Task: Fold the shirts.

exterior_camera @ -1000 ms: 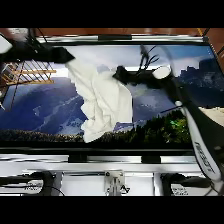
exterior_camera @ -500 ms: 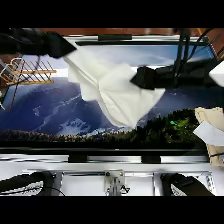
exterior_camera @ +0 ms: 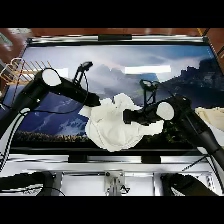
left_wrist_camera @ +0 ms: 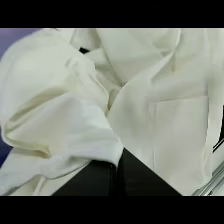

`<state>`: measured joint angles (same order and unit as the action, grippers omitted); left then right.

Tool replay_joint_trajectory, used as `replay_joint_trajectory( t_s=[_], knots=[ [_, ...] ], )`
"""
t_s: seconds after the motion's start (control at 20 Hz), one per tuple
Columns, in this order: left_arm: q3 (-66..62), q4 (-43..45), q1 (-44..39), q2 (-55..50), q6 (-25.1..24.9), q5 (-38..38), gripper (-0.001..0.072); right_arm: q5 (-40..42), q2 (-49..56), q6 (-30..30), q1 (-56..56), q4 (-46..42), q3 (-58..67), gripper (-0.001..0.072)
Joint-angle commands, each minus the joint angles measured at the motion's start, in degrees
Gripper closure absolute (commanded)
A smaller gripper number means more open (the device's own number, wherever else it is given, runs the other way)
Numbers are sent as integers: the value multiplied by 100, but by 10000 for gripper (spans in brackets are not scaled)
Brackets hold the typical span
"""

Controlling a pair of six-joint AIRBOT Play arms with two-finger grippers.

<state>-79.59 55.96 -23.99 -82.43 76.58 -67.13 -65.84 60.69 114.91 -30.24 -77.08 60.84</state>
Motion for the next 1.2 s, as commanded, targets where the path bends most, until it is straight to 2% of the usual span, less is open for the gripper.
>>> replay_joint_trajectory(
  t_s=[0.0, 0.1, 0.2, 0.4, 0.45, 0.5, 0.6, 0.75, 0.8, 0.85, 0.9, 0.95, 1.05, 1.15],
  knots=[
    [501, 28, -186, -4, -48, -111, 658, 702, -175, 350, 568, -490, 282, 120],
    [503, 96, -205, 79, -52, -245, 658, 1154, -57, 380, 1178, -490, 656, 120],
    [505, 197, -234, 271, -46, -258, 658, 1209, 310, 245, 1576, -382, 809, 121],
    [505, 310, -249, 728, -22, -404, 658, 785, 1589, -960, 1637, 1300, 809, 111],
    [505, 369, -247, 811, -11, -400, 658, 586, 1954, -1189, 1563, 1578, 809, 63],
    [505, 466, -247, 857, 48, -402, 658, 317, 2256, -1355, 1506, 1670, 809, 40],
    [505, 673, -245, 894, 66, -393, 658, -271, 2715, -1711, 1502, 1858, 809, 40],
    [503, 754, -247, 885, 68, -94, 658, -214, 2951, -1912, 1499, 2380, 809, 60],
    [503, 754, -245, 885, 107, 31, 658, -160, 2955, -1930, 1502, 2470, 811, 243],
    [496, 754, -236, 885, 125, 103, 658, -201, 2955, -1926, 1502, 2481, 846, 529],
    [496, 754, -210, 892, 125, 111, 658, -315, 2955, -1993, 1508, 2514, 938, 599],
    [496, 756, -164, 898, 125, 109, 658, -459, 2955, -2181, 1506, 2557, 1110, 636],
    [422, 758, 17, 901, 118, 114, 658, -581, 2900, -2496, 1506, 2555, 1672, 636],
    [173, 758, 304, 898, 107, 146, 658, -365, 2804, -2688, 1519, 2546, 2450, 637]
  ],
)
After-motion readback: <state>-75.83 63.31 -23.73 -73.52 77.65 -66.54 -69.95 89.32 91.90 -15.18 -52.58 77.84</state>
